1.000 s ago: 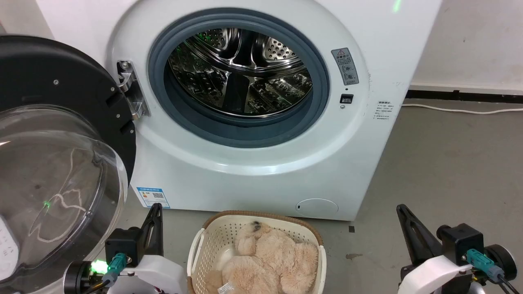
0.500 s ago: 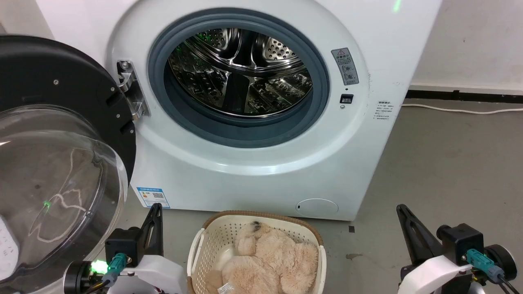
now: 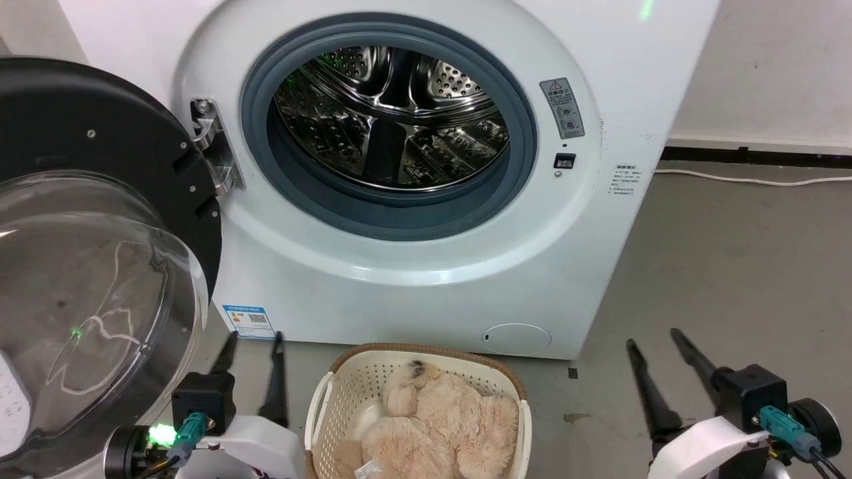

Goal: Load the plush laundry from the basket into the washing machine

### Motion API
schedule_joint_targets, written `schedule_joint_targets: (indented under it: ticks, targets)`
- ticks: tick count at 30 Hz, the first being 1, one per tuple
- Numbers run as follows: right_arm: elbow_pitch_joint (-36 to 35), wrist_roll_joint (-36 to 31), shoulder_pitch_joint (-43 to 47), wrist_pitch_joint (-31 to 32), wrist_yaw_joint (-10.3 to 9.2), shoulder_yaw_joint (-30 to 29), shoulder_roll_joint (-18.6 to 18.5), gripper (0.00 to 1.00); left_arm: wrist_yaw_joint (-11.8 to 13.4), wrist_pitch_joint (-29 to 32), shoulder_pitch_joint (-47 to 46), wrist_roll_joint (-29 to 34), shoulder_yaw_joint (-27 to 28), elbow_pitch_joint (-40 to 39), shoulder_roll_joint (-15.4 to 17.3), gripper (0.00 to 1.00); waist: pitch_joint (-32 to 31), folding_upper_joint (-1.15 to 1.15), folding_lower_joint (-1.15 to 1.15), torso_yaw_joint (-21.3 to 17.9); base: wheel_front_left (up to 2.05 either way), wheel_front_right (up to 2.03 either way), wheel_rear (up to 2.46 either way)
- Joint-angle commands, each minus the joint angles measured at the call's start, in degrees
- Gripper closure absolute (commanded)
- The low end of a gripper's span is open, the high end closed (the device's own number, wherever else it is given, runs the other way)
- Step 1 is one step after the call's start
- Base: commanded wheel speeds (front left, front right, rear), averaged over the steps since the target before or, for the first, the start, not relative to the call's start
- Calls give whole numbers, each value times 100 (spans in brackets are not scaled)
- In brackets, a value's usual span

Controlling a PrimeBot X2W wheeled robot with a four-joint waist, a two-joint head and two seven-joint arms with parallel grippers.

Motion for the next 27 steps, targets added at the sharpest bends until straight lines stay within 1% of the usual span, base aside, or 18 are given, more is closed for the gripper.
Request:
schedule_joint_targets:
  ticks: [1, 12, 27]
  targets:
    - [0, 12, 0, -12, 1, -5, 0, 0, 3, -12, -2, 0, -4, -4, 0, 0, 1, 0, 0, 0, 0, 0, 0]
    - [-7, 55, -47, -168, 1, -78, -1, 0, -7, -168, -41, -23, -95, 4, 10, 0, 116, 0, 0, -24, 0, 0, 0]
    - [-28, 244, -319, -371, 2, -180, -1, 0, -100, -371, -357, 9, -259, 396, 156, 0, 771, 0, 0, -271, 0, 0, 0]
